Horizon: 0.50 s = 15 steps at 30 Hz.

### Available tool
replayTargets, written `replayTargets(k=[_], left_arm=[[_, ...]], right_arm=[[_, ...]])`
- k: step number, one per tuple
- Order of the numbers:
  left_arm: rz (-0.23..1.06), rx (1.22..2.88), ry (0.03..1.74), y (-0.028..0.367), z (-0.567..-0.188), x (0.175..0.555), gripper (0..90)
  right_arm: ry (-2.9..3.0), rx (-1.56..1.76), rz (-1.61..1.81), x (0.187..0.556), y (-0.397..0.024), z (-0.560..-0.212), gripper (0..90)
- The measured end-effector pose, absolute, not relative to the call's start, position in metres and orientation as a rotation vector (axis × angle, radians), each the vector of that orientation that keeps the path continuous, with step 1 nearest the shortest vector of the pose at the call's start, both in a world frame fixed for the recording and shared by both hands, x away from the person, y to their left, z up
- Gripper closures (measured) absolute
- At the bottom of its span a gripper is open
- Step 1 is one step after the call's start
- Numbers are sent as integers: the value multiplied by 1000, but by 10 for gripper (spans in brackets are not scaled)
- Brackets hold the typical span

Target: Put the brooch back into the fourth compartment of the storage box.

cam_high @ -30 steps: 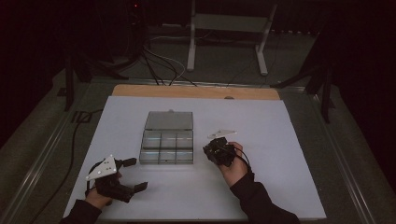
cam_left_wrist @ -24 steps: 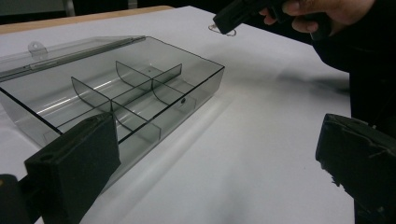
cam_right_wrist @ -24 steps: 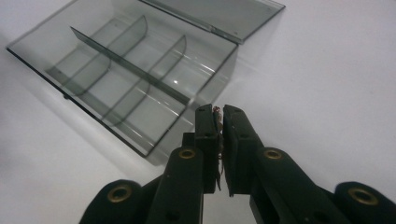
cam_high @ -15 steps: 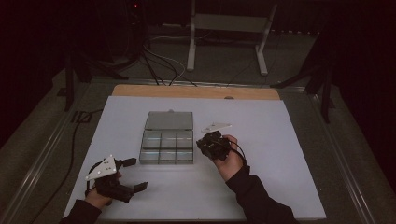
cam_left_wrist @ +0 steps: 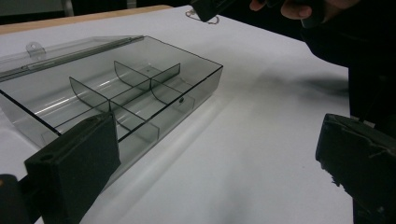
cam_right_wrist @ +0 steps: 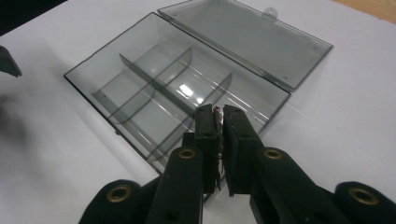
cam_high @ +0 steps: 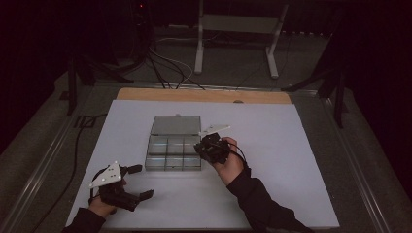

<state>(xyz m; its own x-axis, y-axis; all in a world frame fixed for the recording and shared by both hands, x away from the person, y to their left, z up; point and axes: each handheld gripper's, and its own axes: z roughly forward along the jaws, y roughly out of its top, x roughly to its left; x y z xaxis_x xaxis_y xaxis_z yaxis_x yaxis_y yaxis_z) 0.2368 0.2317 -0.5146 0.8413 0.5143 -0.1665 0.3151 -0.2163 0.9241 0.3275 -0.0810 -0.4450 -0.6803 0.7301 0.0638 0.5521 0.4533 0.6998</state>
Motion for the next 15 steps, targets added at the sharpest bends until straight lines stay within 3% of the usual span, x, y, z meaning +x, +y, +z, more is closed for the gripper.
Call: replayTargets(k=[15], left_arm=[[203,1823,623,232,-515,236,12]], right_arm=[[2533,1006,1069,332,-46,-442,852]])
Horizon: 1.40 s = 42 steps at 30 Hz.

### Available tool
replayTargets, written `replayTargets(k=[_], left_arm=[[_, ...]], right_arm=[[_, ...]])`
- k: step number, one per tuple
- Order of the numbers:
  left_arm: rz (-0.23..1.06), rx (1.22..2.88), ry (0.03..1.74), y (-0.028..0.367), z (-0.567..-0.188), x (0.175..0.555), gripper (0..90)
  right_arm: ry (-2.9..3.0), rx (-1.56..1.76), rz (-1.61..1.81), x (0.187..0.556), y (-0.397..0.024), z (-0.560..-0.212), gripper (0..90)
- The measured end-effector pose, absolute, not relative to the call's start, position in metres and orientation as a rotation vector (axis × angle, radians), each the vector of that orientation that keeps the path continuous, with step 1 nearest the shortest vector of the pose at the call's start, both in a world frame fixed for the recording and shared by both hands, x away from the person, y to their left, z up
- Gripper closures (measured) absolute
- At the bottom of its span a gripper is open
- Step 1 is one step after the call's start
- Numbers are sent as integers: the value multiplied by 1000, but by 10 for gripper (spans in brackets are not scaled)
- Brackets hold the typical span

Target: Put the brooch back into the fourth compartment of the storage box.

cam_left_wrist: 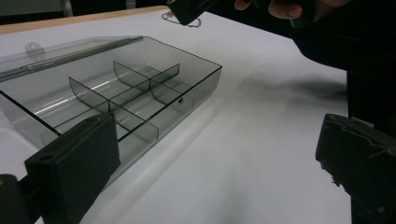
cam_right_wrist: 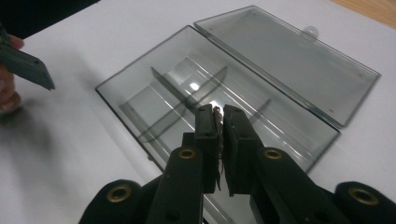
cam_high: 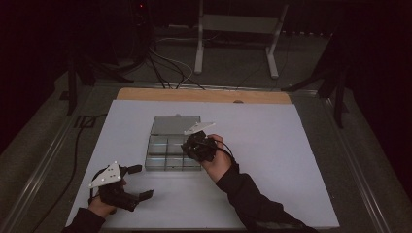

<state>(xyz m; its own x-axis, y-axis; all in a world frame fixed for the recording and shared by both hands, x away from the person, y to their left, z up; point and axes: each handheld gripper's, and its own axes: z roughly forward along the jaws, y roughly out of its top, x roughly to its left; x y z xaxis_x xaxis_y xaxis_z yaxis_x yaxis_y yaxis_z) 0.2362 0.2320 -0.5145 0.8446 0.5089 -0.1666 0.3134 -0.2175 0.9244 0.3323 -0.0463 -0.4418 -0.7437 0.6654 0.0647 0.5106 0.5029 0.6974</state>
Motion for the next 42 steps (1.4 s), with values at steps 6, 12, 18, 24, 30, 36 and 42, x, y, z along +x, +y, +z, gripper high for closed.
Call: replayTargets(k=[6,12,18,24,30,36,42], left_arm=[[200,1823,621,232,-515,236,13],[199,1824,619,232,-515,236,12],[199,1824,616,232,-514,236,12],[198,1821,619,232,-515,236,12],[195,1823,618,232,-515,236,12],[195,1823,617,233,-515,236,12],[193,1820,615,233,-515,235,12]], right_arm=[[2558,990,1086,336,-35,-441,852],[2579,961,1094,337,-23,-440,852],[2606,943,1091,338,-11,-441,852],[2631,913,1098,341,1,-440,852],[2674,885,1085,345,14,-446,852],[2719,868,1079,347,24,-453,852],[2759,815,1063,350,34,-459,849]])
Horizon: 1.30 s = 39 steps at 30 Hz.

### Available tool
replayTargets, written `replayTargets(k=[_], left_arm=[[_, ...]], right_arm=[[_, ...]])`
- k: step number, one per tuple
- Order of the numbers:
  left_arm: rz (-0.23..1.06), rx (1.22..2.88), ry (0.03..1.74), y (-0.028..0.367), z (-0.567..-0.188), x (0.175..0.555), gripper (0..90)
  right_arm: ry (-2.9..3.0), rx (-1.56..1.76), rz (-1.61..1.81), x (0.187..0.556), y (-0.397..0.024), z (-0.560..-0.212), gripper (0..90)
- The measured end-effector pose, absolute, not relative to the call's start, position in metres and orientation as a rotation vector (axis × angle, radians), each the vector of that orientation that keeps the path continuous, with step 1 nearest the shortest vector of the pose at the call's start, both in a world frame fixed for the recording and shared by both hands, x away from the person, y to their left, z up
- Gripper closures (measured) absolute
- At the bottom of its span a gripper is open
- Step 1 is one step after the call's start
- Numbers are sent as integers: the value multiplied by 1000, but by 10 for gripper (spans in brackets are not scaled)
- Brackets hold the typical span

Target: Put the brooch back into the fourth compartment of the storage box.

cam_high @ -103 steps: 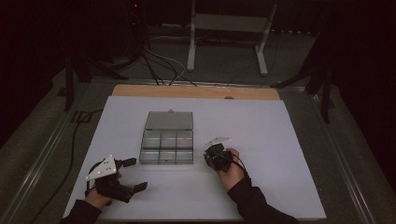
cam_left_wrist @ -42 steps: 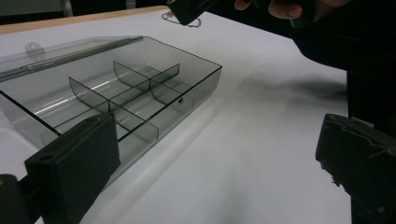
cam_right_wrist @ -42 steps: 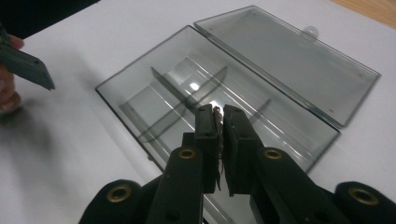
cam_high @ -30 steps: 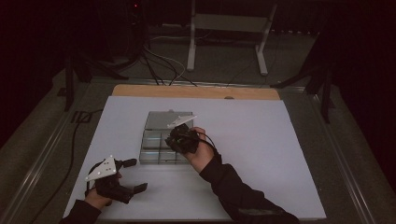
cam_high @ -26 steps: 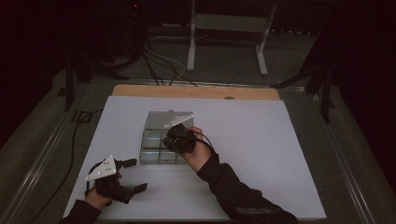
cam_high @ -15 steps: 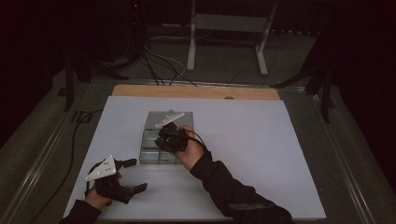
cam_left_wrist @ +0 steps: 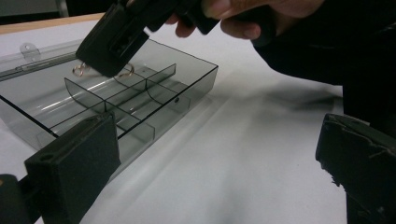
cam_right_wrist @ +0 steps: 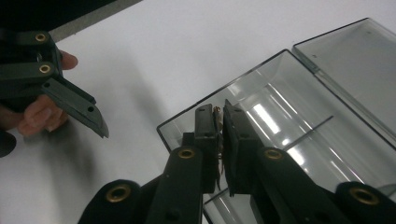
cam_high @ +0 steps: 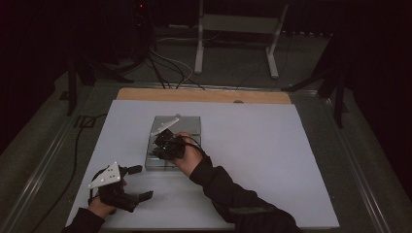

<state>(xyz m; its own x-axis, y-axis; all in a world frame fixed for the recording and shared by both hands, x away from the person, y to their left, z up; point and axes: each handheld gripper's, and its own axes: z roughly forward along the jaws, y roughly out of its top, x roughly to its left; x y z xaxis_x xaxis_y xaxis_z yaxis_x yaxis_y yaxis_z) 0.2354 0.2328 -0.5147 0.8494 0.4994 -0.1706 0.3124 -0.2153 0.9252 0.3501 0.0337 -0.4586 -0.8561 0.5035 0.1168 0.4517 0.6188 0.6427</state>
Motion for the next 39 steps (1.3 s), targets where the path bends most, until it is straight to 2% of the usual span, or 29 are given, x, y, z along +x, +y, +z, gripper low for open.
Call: replayTargets(k=[19,23,25,32,39], left_arm=[[186,1819,611,233,-515,236,12],[187,1819,613,233,-515,235,12],[187,1818,613,233,-515,236,12],[188,1820,615,233,-515,236,12],[190,1826,613,232,-515,236,12]], right_arm=[[2892,727,946,366,51,-478,844],[2896,733,946,368,51,-479,798],[2889,730,945,369,51,-478,736],[2828,768,1021,369,37,-460,394],[2850,728,1070,365,19,-452,150]])
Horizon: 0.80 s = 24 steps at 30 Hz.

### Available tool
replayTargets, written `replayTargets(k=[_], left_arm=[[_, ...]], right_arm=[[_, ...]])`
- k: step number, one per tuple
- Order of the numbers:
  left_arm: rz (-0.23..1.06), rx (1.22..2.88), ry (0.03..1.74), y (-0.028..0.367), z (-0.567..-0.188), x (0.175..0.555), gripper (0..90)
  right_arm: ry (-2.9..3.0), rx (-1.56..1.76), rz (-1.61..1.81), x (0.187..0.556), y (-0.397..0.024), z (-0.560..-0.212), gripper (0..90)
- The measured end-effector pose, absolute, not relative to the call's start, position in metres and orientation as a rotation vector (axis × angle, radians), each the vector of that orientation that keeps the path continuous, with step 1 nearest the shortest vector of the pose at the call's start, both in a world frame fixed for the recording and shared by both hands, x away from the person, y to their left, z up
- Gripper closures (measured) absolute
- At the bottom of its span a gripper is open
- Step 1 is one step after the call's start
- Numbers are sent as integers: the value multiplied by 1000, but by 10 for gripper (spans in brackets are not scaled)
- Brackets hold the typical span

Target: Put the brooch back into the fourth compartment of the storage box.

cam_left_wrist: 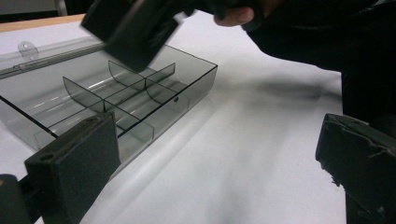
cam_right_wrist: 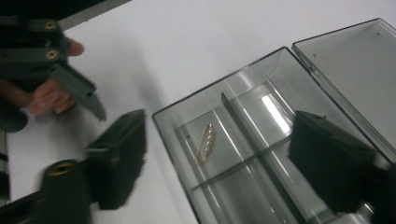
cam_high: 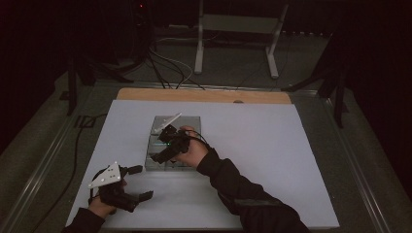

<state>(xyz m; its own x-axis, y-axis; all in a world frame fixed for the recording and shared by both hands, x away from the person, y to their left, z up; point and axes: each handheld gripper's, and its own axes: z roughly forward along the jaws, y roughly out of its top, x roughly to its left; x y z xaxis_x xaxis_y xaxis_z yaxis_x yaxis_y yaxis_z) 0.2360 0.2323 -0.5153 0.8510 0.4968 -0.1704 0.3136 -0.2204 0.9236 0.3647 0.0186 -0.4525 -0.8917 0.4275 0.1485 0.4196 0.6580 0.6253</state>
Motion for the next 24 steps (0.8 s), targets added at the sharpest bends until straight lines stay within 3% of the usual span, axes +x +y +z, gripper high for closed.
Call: replayTargets(k=[3,5,24], left_arm=[[187,1823,613,232,-515,236,13],[187,1824,612,232,-515,236,12],[184,1830,611,230,-516,238,12]], right_arm=[[2856,695,1095,362,9,-451,113],[2830,690,1115,359,3,-450,0],[2668,784,1257,348,-87,-427,0]])
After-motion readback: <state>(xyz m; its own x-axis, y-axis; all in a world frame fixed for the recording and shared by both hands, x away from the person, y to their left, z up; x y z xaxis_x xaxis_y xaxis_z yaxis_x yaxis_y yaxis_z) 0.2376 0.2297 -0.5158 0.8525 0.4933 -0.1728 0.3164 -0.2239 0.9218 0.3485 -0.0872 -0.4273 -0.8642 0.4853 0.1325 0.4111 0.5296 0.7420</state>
